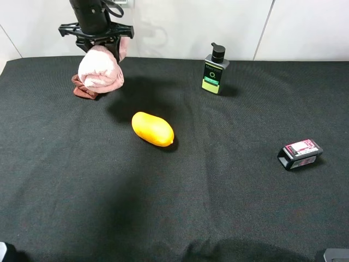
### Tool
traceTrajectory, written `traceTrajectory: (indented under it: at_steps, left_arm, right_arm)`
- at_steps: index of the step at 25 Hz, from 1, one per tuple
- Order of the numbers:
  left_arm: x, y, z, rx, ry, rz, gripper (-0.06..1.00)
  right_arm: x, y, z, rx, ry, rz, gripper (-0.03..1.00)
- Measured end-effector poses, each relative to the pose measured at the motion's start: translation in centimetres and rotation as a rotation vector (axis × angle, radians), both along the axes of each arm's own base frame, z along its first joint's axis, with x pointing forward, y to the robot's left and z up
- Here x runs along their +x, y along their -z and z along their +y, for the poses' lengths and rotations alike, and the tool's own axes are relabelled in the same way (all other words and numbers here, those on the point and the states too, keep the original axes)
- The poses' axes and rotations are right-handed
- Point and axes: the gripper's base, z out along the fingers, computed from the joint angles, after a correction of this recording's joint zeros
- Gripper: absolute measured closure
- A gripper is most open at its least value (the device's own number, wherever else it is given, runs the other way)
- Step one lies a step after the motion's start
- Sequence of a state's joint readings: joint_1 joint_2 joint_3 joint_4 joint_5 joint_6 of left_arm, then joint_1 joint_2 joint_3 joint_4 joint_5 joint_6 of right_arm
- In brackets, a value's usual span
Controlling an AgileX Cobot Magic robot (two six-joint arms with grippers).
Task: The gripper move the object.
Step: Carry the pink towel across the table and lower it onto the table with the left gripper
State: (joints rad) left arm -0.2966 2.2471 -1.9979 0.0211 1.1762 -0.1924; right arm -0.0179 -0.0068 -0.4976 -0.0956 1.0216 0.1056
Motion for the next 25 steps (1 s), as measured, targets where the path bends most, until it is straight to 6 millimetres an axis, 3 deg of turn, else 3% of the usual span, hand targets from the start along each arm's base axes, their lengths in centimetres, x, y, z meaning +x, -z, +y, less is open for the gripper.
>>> traceTrajectory:
  at_steps: [13, 25]
  left_arm:
    - [1.1, 3.8, -0.7, 0.006, 0.026, 0.058, 0.41]
    - [1.6, 5.4, -1.0, 0.002, 0.043, 0.067, 0.41]
  right_arm:
    - [0.0, 0.0, 0.0, 0.001, 0.000, 0.000, 0.34]
    - [0.0, 0.0, 0.0, 0.001, 0.000, 0.000, 0.34]
